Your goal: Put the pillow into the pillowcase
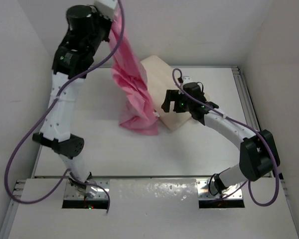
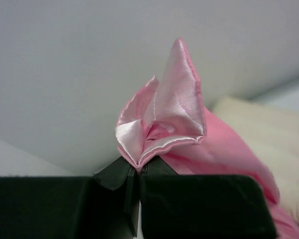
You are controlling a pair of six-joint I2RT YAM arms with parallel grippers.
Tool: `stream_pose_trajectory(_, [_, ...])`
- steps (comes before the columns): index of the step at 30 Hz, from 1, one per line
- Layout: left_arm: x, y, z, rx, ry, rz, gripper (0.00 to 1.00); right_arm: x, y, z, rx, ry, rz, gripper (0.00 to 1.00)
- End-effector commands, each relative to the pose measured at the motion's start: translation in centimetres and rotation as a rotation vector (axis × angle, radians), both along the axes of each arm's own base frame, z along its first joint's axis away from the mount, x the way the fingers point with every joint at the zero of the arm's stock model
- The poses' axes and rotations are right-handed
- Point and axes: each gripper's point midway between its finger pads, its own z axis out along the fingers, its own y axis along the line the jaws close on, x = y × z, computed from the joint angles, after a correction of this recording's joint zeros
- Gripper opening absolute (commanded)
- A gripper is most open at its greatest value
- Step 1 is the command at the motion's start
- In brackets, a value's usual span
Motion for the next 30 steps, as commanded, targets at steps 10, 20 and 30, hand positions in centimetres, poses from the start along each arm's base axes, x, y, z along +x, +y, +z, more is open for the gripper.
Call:
stream_pose_trajectory(10, [-8.5,2.6,13.1,0.044,-0.379,0.294,0.0,1.6,9.3,12.6,0.209,-0.39,0.285,0.99])
stream_pose_trajectory(20, [-11.3,0.6,14.1,0.157,-0.417,0.349,0.0,-1.4,15.7,12.9,0.327,-0.409,0.526,0.99])
stream_pose_trajectory(30, [-12.6,2.4,14.8,0.166,-0.428,0.407,0.0,3.9,16.6,9.7,0.317,-0.323,0.312,0.99])
